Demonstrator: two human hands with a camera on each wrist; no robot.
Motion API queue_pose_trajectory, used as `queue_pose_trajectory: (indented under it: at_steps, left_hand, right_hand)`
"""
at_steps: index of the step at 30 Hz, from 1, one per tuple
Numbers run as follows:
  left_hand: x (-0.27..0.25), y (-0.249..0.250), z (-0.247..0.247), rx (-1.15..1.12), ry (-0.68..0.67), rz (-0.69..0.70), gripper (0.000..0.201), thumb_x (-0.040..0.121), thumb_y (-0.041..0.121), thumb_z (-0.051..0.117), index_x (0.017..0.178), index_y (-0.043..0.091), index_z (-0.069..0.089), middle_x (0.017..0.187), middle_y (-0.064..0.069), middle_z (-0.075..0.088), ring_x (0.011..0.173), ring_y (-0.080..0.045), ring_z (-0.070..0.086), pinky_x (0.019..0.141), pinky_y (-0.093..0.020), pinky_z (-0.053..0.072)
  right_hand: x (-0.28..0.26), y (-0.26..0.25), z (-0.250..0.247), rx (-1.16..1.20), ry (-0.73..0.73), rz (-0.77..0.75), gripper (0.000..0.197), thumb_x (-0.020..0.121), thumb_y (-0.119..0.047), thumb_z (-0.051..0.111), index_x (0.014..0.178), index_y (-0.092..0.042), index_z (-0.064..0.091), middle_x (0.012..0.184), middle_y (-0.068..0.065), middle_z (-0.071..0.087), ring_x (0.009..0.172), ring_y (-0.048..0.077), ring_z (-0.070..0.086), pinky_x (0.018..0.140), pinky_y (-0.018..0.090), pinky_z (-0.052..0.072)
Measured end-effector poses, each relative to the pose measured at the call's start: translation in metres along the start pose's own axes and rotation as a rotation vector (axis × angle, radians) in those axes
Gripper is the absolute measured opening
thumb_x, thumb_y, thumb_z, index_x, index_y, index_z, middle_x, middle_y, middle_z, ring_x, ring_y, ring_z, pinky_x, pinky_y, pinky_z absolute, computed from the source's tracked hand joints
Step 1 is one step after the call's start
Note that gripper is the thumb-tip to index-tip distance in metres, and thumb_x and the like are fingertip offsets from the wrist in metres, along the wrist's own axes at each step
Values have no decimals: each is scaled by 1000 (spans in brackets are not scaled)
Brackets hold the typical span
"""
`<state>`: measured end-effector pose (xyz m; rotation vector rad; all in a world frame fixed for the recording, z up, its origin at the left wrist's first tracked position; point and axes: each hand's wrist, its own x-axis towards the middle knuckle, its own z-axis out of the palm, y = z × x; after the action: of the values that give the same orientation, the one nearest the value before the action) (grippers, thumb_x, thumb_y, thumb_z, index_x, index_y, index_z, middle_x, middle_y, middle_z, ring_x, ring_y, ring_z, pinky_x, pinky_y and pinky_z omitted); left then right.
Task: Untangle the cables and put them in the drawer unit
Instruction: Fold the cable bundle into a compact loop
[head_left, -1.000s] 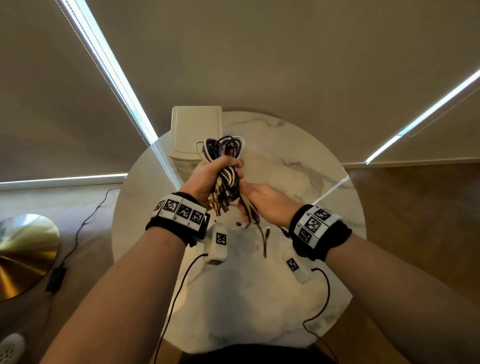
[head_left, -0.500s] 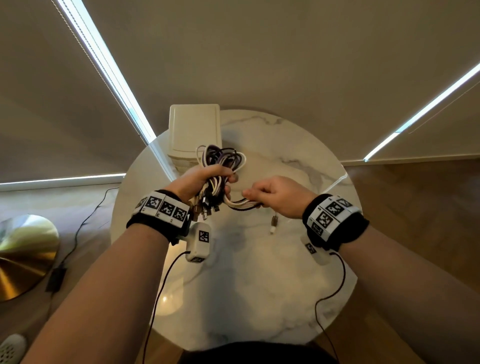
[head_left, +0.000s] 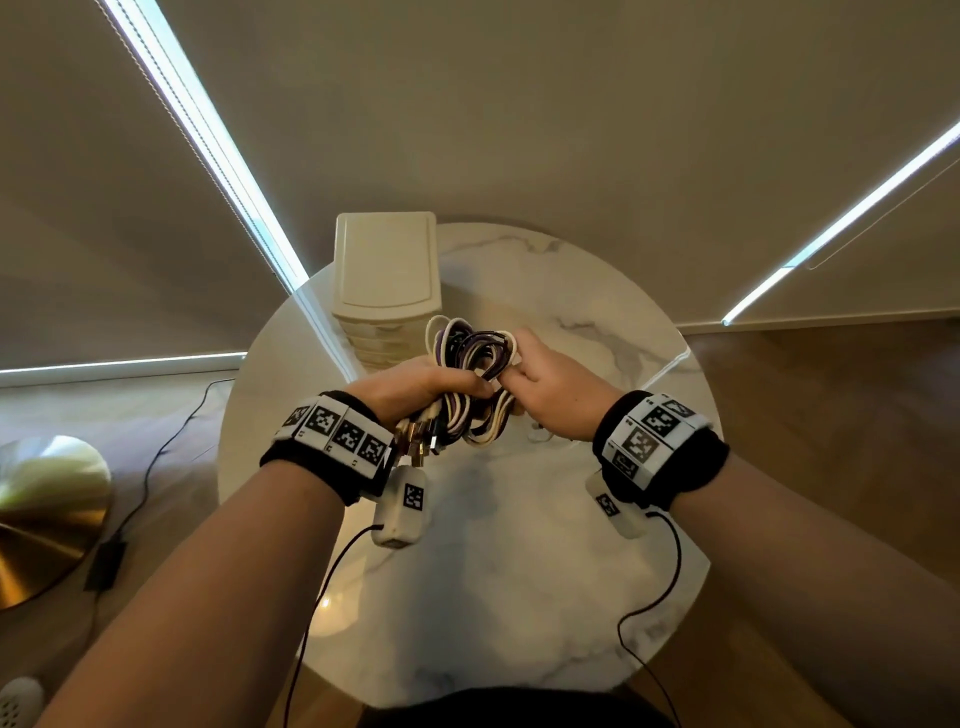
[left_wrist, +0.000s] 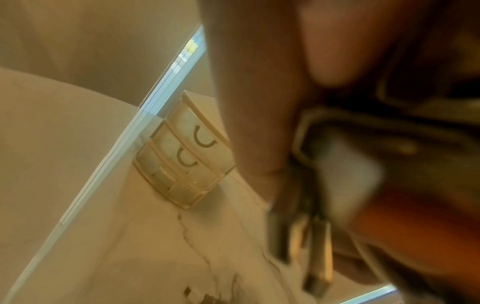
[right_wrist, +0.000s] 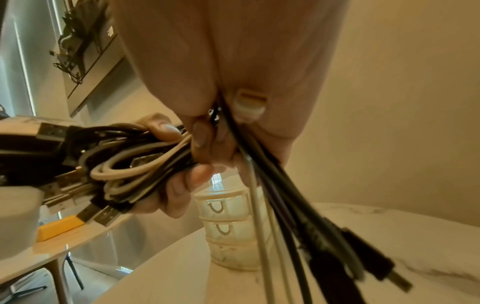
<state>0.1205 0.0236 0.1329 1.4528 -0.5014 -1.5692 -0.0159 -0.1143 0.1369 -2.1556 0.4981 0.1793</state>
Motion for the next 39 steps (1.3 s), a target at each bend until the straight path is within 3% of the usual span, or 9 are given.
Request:
queue_pose_trajectory:
  at_steps: [5,8,11,13,17,22,24,30,39]
  left_hand:
    - [8,4,7,150,-117,-13,26,97,1,62,120,-12,64,94,-8,75,84,-13,73,74,-23,59]
    - [10,3,5,267,-93,-8,19,92,-1,69,111,-7,69,82,-7,73,75,-16,71,65,-25,59]
    - [11,1,2,322,-166,-13,21,89,1,73,110,0,73,92,-17,66,82,-23,65,72,-34,59]
    - [12,-2,0,359,-158,-25,17,84,11,76,100,12,78,89,-16,65,80,-22,63,73,-37,58]
    - [17,-13,-5,404,10,-38,22,78,19,83,93,5,74,76,-9,71,73,-22,65,71,-34,57]
    - [15,-26,-2,214,38,-18,14,90,2,72,102,-5,70,95,-19,74,94,-33,71,85,-39,59]
    - [12,-32,-1,95,19,-12,5,94,4,69,98,2,71,98,-20,76,100,-36,72,88,-40,59]
    - [9,-36,0,-369,56,15,15,98,9,59,84,8,64,72,-5,61,69,-19,68,64,-27,58]
    - [12,-33,15,-560,144,69,14,101,15,61,94,5,68,81,-6,67,70,-15,71,63,-25,59]
  right_hand:
    - [0,2,-2,103,-33,6,27,105,-18,42,130,-18,31,84,9,67,66,18,67,57,34,54]
    - [-1,2,-7,125,-115,33,36,106,-16,46,138,-20,30,84,0,64,58,-2,59,57,18,46]
    - [-5,4,-13,203,-216,65,42,104,-10,49,141,-19,30,80,-2,60,54,-5,54,52,10,41]
    - [-7,8,-12,184,-224,79,45,103,-13,51,142,-21,31,78,-1,59,49,-4,49,44,11,37]
    - [-8,27,-2,-19,-258,83,41,98,-23,60,133,-26,38,84,-3,67,59,4,59,51,25,47]
    - [6,35,-11,-217,-174,2,10,101,-33,60,109,-26,62,96,-11,66,88,11,60,78,27,39]
    - [10,35,-16,-256,-131,-24,14,100,-39,61,101,-25,62,94,-8,69,88,14,62,75,32,43]
    - [13,39,-16,-36,-1,-9,46,92,-70,48,83,-26,59,66,7,58,54,25,56,52,38,49]
    - [20,27,11,516,262,217,51,105,-56,37,91,-15,64,63,-4,46,45,11,35,43,25,29]
